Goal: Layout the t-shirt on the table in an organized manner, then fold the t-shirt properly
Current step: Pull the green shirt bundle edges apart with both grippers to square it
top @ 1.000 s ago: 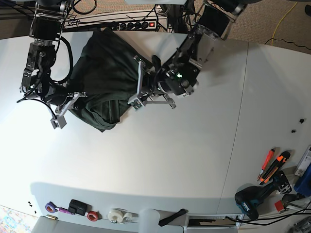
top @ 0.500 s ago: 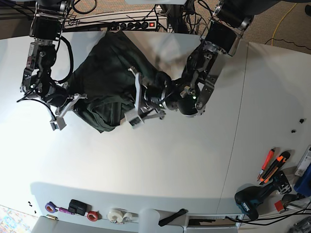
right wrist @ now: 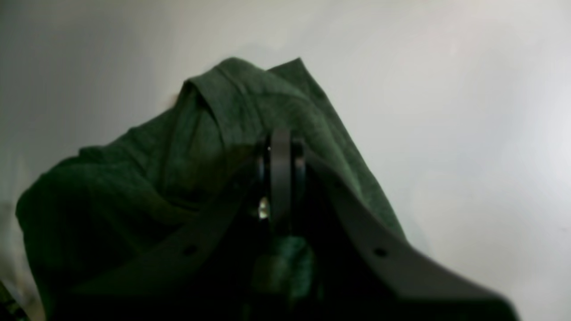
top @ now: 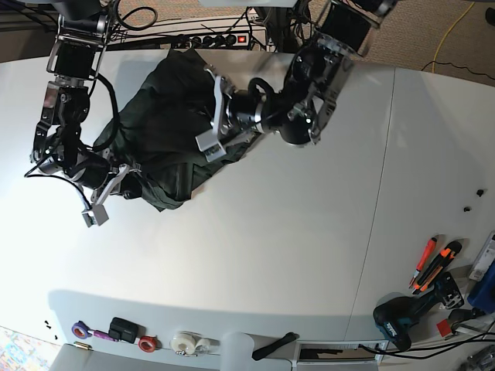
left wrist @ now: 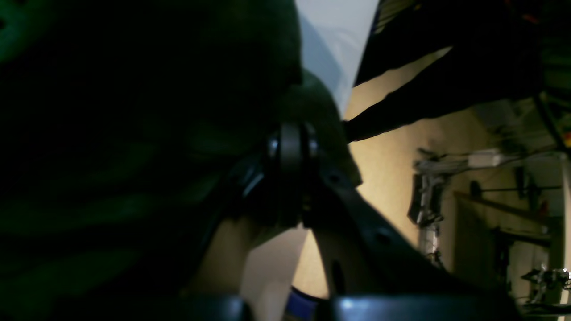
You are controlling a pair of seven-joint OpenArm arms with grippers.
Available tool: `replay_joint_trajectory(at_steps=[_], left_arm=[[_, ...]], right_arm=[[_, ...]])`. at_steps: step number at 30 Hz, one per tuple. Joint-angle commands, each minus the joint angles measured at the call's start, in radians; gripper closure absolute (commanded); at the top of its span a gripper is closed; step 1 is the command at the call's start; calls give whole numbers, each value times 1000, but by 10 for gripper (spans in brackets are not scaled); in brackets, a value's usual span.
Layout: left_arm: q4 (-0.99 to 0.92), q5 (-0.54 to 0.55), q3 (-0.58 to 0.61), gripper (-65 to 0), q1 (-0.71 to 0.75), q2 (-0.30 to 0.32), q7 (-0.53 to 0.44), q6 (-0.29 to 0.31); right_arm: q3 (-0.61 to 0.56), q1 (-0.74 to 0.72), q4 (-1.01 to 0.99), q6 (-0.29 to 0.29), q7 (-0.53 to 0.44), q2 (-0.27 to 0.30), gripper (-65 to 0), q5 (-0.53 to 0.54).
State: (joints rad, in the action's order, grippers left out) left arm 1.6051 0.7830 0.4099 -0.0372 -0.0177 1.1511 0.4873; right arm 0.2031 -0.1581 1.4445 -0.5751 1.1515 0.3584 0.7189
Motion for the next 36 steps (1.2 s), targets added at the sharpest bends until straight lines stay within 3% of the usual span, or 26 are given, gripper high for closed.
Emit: replay_joint_trajectory(at_steps=[1, 9, 19, 36], left_arm=[[16, 13, 0, 0, -3, -26, -26, 4], [16, -180, 0, 0, 58, -43, -86, -27], [16, -440, -1, 0, 51, -29, -105, -89], [15, -499, -1, 0, -91, 63, -106, -160]], right_arm=[[6, -22, 1, -12, -19, 16, 0, 2], [6, -8, -68, -11, -16, 17, 0, -82], [8, 71, -68, -11, 29, 22, 0, -80], [8, 188, 3, 8, 70, 24, 0, -1]])
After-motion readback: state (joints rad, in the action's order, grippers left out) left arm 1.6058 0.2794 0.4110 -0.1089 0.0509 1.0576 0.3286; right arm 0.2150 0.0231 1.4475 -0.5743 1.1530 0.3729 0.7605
